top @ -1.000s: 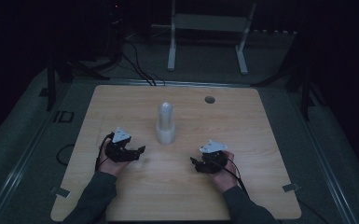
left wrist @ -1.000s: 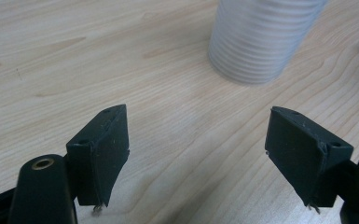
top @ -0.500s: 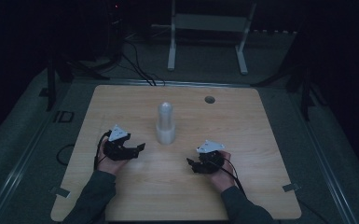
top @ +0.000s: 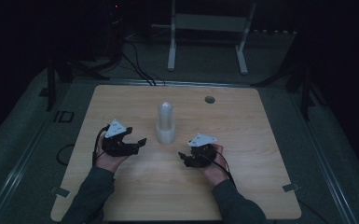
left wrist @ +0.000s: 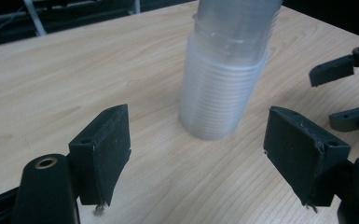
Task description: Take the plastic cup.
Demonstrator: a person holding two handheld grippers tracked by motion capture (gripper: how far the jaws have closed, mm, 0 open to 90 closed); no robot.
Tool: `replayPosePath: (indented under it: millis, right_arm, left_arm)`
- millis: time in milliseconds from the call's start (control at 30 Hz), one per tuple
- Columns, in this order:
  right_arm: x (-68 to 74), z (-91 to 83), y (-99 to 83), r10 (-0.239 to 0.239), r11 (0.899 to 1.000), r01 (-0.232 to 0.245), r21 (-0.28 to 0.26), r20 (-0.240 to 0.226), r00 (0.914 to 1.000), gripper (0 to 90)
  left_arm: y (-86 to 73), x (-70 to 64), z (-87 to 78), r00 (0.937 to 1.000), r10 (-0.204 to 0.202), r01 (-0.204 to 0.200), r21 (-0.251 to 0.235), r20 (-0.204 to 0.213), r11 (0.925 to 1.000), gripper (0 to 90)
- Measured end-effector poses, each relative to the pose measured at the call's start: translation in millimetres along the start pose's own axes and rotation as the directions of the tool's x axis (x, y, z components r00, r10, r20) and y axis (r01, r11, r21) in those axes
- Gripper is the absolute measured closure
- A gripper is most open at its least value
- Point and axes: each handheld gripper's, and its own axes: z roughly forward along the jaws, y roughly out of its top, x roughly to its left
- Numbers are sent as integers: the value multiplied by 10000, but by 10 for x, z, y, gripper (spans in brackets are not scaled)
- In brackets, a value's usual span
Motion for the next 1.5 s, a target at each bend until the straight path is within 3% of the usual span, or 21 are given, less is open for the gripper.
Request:
replayPosePath:
  millis: [467, 800, 1167, 1500]
  right_arm:
    - [-90, 80, 224, 526, 9969, -549, -556, -414, 9978, 352]
    - [-132, 162, 397, 338, 9965, -378, -751, -529, 9980, 323]
    - [-180, 222, 430, 568, 9948, -615, -815, -583, 9967, 298]
    - [-204, 244, 453, 571, 9947, -611, -831, -495, 9971, 286]
  left_arm:
    - [366, -65, 76, 9976, 674, -672, -94, 165, 9977, 235]
    - [612, -67, 175, 9946, 947, -939, -204, 429, 9954, 235]
    - [783, -122, 355, 9900, 1269, -1260, -178, 617, 9919, 265]
    - [896, -171, 492, 9880, 1251, -1223, -363, 906, 9918, 288]
